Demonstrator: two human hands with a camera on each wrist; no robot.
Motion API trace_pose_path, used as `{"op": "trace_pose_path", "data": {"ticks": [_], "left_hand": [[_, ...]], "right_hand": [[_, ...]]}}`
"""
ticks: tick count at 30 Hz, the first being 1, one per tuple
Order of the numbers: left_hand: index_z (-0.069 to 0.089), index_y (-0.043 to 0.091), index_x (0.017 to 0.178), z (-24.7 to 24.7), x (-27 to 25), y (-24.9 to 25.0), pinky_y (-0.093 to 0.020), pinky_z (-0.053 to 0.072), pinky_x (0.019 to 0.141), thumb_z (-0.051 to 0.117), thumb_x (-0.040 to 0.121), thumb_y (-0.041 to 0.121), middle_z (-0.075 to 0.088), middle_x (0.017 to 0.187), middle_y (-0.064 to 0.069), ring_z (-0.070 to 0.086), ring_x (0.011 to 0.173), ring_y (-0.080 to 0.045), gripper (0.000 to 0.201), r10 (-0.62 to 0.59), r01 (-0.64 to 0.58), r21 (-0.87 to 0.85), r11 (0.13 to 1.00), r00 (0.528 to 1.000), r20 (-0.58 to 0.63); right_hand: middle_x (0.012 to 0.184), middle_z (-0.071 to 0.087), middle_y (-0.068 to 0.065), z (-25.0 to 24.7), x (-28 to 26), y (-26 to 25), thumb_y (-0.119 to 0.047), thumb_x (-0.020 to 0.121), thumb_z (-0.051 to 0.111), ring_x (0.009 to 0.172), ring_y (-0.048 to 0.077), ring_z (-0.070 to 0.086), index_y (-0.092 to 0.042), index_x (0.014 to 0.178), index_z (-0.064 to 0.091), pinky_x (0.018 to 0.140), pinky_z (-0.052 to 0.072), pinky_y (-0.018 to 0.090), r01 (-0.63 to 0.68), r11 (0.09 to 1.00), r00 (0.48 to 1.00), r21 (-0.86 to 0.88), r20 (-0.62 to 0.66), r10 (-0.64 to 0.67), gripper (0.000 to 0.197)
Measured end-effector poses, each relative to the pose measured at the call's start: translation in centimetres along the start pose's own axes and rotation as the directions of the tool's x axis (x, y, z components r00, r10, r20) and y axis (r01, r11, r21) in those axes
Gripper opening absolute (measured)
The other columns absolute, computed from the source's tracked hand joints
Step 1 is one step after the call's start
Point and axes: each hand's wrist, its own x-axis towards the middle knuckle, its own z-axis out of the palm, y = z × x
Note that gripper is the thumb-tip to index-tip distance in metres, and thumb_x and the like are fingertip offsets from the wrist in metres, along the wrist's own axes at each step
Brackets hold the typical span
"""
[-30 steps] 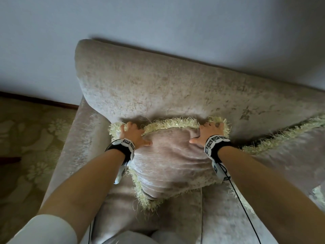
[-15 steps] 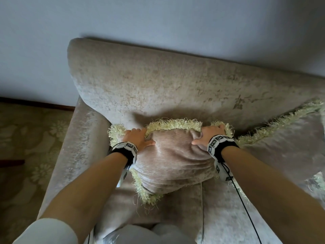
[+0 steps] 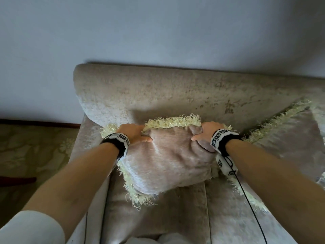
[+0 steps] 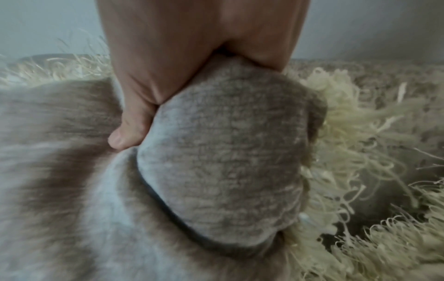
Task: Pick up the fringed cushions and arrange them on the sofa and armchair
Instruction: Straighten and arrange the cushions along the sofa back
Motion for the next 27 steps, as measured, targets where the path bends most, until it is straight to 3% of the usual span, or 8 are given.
{"op": "trace_pose_path", "data": {"ticks": [4, 7, 12, 15, 18, 22, 25, 27], "left_hand": [[0.063, 0.036, 0.116, -2.1, 0.2, -1.3, -0.030, 0.045, 0.086, 0.059, 0.077, 0.074, 0.068, 0.105, 0.010, 0.061, 0.095, -0.017, 0.055, 0.005, -0.004, -0.054, 0.999, 1.000, 0.022], [0.063, 0.034, 0.116, -1.4, -0.4, -1.8, -0.031, 0.046, 0.089, 0.062, 0.077, 0.070, 0.068, 0.106, 0.007, 0.057, 0.089, -0.016, 0.053, -0.027, 0.030, -0.069, 0.997, 0.999, 0.044], [0.063, 0.027, 0.081, -2.6, -0.1, -2.3, -0.034, 0.048, 0.081, 0.067, 0.070, 0.071, 0.065, 0.081, 0.009, 0.062, 0.082, -0.017, 0.046, -0.050, 0.062, -0.155, 0.986, 0.995, 0.083], [0.061, 0.029, 0.070, -4.3, 0.3, -2.6, -0.037, 0.048, 0.083, 0.072, 0.066, 0.068, 0.068, 0.081, 0.005, 0.063, 0.081, -0.020, 0.041, -0.053, 0.074, -0.196, 0.978, 0.992, 0.112], [0.067, 0.031, 0.090, -5.1, 0.7, -2.7, -0.040, 0.048, 0.091, 0.074, 0.060, 0.072, 0.068, 0.094, 0.010, 0.063, 0.091, -0.020, 0.052, -0.063, 0.076, -0.152, 0.986, 0.994, 0.093], [0.059, 0.023, 0.117, -3.2, 1.2, -2.5, -0.035, 0.051, 0.087, 0.067, 0.070, 0.072, 0.068, 0.110, 0.002, 0.063, 0.100, -0.023, 0.068, -0.098, 0.094, 0.106, 0.990, 0.994, 0.039], [0.051, 0.023, 0.129, -1.8, 1.1, -2.5, -0.033, 0.051, 0.081, 0.061, 0.080, 0.068, 0.067, 0.112, -0.002, 0.063, 0.099, -0.024, 0.068, -0.145, 0.153, 0.122, 0.981, 0.987, -0.073], [0.051, 0.019, 0.128, -2.0, 1.0, -2.5, -0.034, 0.048, 0.080, 0.053, 0.088, 0.065, 0.065, 0.109, -0.006, 0.061, 0.099, -0.025, 0.061, -0.146, 0.163, 0.126, 0.979, 0.979, -0.141]], "right_hand": [[0.075, 0.058, -0.002, 1.1, -0.4, -0.7, -0.064, 0.078, 0.067, 0.077, 0.022, 0.057, -0.020, 0.070, 0.054, 0.072, 0.041, 0.028, 0.012, 0.988, 1.000, 0.153, -0.003, -0.012, 0.047], [0.076, 0.057, 0.000, 2.3, -0.3, -1.4, -0.062, 0.077, 0.070, 0.078, 0.024, 0.056, -0.017, 0.067, 0.052, 0.070, 0.040, 0.028, 0.039, 0.981, 0.999, 0.190, 0.002, -0.040, 0.050], [0.060, 0.048, -0.003, -0.2, 0.0, -1.3, -0.064, 0.072, 0.074, 0.056, 0.016, 0.048, -0.015, 0.061, 0.045, 0.054, 0.036, 0.028, 0.050, 0.984, 0.997, 0.171, 0.054, -0.060, 0.057], [0.068, 0.053, -0.003, -1.2, 0.2, -1.2, -0.065, 0.068, 0.076, 0.063, 0.017, 0.054, -0.016, 0.066, 0.048, 0.058, 0.040, 0.028, 0.042, 0.975, 0.994, 0.216, 0.094, -0.064, 0.056], [0.089, 0.062, 0.001, -0.1, 0.4, -1.3, -0.070, 0.064, 0.075, 0.082, 0.022, 0.062, -0.014, 0.087, 0.060, 0.075, 0.051, 0.033, 0.021, 0.973, 0.994, 0.228, 0.098, -0.045, 0.062], [0.111, 0.068, 0.005, 3.6, 0.6, -2.2, -0.071, 0.072, 0.068, 0.099, 0.027, 0.064, -0.010, 0.113, 0.064, 0.084, 0.049, 0.032, 0.028, 0.987, 0.998, 0.155, 0.042, -0.035, 0.074], [0.142, 0.049, 0.011, 4.7, 0.6, -2.7, -0.072, 0.076, 0.062, 0.130, 0.031, 0.044, -0.018, 0.133, 0.053, 0.105, 0.038, 0.047, 0.024, 0.989, 0.997, 0.147, -0.076, -0.013, 0.079], [0.148, 0.035, 0.012, 4.1, 0.8, -2.2, -0.068, 0.076, 0.064, 0.140, 0.033, 0.028, -0.019, 0.140, 0.041, 0.111, 0.027, 0.053, 0.018, 0.990, 0.996, 0.141, -0.085, -0.006, 0.084]]}}
